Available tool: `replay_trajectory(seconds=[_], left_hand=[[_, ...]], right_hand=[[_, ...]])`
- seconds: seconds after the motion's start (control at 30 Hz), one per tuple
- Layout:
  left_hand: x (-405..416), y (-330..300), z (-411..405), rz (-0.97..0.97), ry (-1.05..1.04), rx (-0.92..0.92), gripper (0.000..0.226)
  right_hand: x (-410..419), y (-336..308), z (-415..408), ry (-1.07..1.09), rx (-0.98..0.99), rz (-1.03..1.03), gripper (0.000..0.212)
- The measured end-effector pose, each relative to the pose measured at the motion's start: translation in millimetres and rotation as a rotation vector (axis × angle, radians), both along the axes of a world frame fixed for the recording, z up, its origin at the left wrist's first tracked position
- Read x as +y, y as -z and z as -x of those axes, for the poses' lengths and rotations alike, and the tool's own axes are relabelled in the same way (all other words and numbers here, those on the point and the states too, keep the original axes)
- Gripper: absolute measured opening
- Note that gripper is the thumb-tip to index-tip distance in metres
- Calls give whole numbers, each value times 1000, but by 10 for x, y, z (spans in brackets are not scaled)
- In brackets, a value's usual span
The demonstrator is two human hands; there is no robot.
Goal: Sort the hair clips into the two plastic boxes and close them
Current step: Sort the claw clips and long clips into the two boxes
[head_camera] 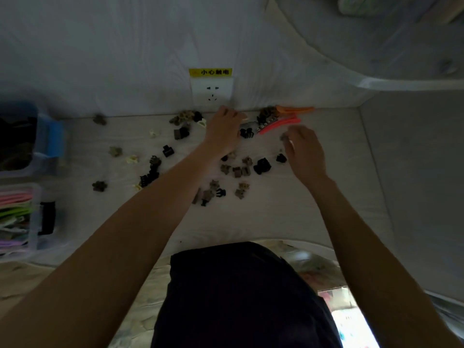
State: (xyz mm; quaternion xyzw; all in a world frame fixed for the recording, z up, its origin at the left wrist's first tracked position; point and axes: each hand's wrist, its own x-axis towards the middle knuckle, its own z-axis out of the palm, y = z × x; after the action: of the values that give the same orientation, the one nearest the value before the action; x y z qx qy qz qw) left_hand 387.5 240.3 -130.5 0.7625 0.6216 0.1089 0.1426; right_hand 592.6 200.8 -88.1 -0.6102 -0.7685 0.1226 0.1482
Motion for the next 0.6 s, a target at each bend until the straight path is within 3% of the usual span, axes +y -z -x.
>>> replay_trajectory(seconds=[0.23,0.6], left_hand=[[-143,83,178,26,-54,-7,26],[-420,34,367,145,-73,160,27]], right_hand=[[811,252,-86,-119,-142,190,40],[235,358,193,-197,-108,138,37]])
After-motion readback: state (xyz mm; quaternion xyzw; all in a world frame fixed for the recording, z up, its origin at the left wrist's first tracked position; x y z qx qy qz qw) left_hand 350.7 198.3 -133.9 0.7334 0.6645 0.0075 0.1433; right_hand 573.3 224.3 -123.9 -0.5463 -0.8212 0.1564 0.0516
